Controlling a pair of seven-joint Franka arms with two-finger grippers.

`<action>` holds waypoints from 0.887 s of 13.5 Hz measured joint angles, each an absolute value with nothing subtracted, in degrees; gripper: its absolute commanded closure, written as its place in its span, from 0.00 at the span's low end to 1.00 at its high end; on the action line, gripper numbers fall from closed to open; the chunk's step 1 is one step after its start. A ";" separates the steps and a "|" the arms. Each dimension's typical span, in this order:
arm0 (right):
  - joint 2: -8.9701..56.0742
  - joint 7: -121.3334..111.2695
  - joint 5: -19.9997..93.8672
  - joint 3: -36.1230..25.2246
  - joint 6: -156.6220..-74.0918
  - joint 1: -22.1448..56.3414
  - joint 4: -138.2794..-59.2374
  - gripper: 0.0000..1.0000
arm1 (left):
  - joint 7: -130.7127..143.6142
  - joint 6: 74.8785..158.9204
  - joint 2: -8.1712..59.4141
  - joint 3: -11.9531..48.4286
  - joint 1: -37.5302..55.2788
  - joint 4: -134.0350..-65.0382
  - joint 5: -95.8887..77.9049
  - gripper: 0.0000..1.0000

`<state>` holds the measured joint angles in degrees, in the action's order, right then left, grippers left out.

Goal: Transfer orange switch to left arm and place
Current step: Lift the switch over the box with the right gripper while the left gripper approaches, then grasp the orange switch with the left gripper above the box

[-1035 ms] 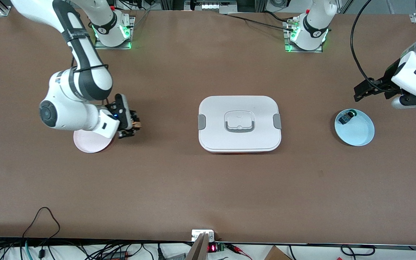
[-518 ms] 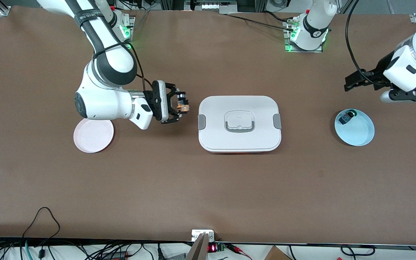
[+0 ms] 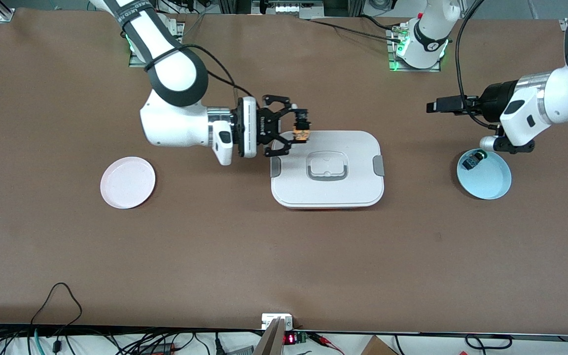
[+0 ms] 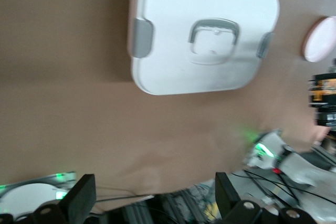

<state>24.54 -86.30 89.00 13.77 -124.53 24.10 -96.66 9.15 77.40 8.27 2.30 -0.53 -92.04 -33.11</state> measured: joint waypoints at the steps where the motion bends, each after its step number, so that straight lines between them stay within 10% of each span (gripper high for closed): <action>1: 25.40 -86.29 91.81 13.77 -125.68 25.40 -95.25 1.00 | 9.04 77.32 9.30 2.29 -0.94 -92.05 -36.82 0.00; 12: 29.04 -86.45 99.14 13.74 -127.40 27.57 -91.37 1.00 | 8.38 86.96 13.69 4.87 -0.39 -101.85 -69.46 0.00</action>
<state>29.04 -86.45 99.14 13.74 -127.40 27.57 -91.37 8.38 86.96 13.69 4.87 -0.39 -101.85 -69.46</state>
